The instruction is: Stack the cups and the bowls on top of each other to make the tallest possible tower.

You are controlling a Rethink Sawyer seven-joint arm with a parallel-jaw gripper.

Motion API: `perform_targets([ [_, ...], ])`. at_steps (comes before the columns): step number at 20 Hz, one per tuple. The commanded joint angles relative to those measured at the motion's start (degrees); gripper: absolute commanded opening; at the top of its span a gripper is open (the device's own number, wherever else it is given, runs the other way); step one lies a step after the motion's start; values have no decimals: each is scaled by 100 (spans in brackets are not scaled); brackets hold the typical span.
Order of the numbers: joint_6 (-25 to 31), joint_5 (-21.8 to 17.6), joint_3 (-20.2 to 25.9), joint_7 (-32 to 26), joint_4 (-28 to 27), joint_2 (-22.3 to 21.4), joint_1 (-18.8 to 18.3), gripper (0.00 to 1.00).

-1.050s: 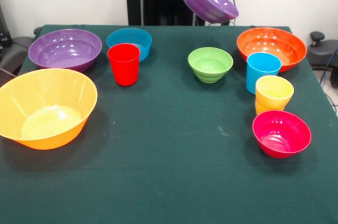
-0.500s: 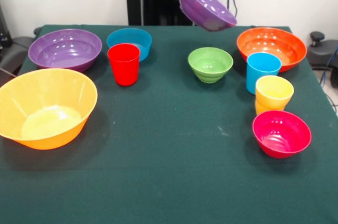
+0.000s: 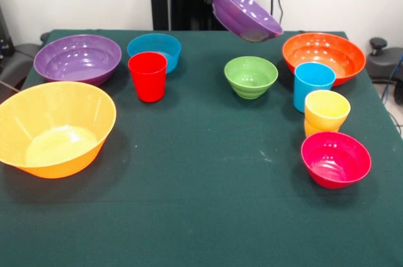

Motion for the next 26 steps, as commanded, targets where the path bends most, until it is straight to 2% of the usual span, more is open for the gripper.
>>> perform_targets([
  [1, 521, 166, 524, 359, -492, 646, 23, 0],
  [26, 618, 267, 581, 424, -751, 861, 94, 0],
])
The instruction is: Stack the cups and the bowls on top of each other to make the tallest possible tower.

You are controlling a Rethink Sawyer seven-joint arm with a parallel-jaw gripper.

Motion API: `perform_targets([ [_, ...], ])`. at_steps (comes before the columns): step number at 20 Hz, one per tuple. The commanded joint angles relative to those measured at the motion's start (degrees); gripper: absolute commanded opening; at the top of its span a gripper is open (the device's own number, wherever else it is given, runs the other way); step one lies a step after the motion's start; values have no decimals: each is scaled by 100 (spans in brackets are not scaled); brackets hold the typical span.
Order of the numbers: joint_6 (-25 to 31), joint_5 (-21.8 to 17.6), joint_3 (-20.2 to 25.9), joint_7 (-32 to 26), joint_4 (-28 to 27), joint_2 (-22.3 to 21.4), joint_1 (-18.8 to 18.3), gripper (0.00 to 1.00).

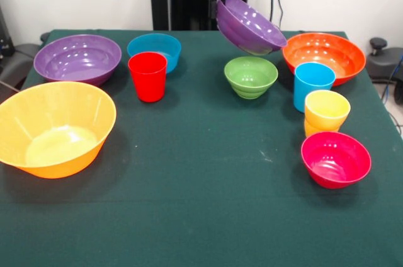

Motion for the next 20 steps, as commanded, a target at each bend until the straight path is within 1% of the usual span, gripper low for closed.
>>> perform_targets([
  [1, 639, 277, 478, 428, -411, 338, 106, 0],
  [8, 778, 353, 460, 417, -451, 255, 179, 0],
  [15, 730, 334, 425, 440, -373, 210, 198, 0],
  [18, 863, 414, 430, 433, -292, 0, 172, 0],
  [20, 1102, 537, 494, 363, -251, -211, 119, 0],
])
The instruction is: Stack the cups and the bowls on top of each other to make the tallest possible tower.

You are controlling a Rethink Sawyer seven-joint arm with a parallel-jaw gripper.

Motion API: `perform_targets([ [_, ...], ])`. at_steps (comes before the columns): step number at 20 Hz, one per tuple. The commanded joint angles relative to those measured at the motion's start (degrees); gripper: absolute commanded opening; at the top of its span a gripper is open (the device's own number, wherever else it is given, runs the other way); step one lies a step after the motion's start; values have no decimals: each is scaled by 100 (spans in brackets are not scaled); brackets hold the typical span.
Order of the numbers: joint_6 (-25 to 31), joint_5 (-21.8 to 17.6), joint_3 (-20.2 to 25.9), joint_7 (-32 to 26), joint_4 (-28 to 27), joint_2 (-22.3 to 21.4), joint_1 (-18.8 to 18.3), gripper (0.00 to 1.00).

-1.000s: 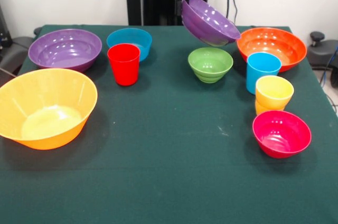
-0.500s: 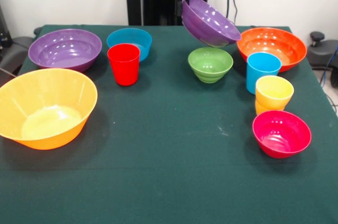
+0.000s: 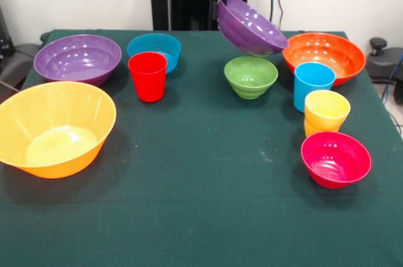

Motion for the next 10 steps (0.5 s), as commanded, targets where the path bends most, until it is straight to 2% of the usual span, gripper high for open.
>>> perform_targets([
  [1, 1076, 460, 536, 319, -130, -241, 14, 0],
  [10, 1217, 574, 664, 223, -54, -406, -130, 0],
])
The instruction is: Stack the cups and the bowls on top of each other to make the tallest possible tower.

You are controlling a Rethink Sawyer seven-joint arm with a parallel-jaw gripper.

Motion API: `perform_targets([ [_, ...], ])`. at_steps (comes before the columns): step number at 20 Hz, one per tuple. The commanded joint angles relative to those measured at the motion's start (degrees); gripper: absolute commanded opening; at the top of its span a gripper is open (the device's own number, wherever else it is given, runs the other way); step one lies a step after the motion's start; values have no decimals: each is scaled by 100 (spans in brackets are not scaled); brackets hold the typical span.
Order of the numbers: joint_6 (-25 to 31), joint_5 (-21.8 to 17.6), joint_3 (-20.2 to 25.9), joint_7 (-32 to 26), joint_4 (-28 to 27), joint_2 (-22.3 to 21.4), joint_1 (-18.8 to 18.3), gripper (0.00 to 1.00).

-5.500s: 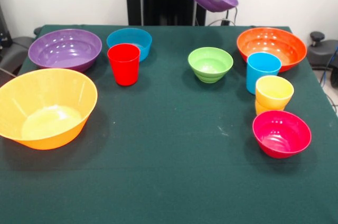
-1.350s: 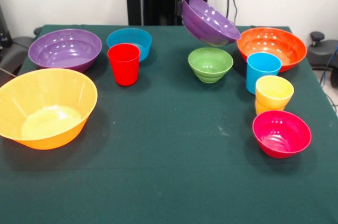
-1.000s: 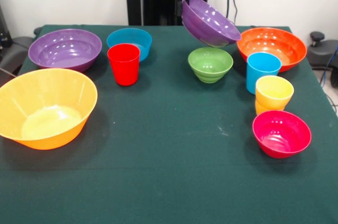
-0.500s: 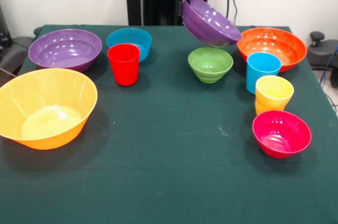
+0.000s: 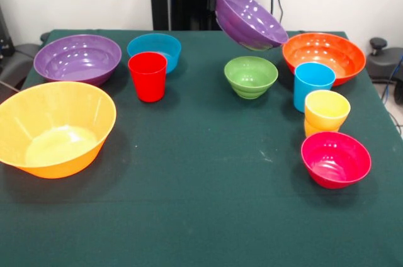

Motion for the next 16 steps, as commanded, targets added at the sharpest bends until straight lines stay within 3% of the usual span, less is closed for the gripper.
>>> perform_targets([
  [1, 655, 246, 564, 223, -66, -16, -41, 0],
  [16, 630, 158, 781, 76, -356, 389, -315, 0],
])
